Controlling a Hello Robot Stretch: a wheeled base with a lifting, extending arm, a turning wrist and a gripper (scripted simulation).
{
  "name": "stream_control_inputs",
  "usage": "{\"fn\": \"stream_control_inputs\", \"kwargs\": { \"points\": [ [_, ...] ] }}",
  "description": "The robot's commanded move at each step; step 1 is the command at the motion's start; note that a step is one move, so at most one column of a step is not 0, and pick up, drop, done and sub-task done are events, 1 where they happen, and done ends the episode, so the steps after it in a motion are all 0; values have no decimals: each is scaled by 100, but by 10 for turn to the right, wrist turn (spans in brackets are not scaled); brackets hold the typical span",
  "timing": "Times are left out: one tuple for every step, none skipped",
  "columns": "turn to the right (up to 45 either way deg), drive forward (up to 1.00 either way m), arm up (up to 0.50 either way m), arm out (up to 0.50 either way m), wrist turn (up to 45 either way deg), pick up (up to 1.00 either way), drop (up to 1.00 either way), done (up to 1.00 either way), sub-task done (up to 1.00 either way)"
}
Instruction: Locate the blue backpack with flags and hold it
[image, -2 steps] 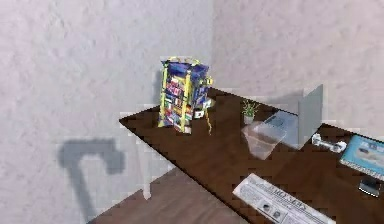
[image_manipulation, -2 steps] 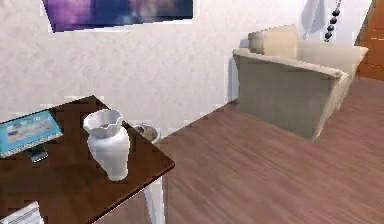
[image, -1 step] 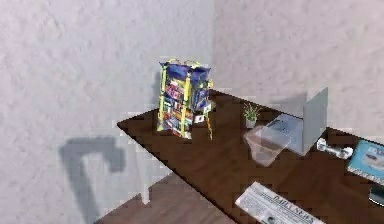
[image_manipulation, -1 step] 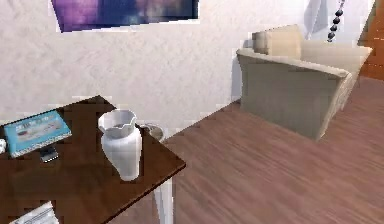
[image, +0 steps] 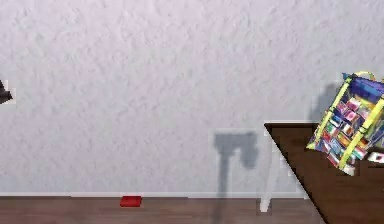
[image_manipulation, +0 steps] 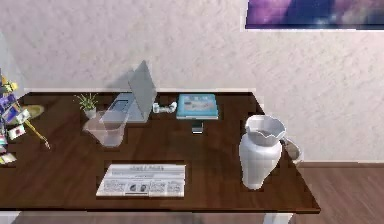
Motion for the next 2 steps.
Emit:
{"fn": "stream_control_inputs", "kwargs": {
  "points": [
    [-420,0,0,0,0,0,0,0,0],
    [450,0,0,0,0,0,0,0,0]
  ]
}}
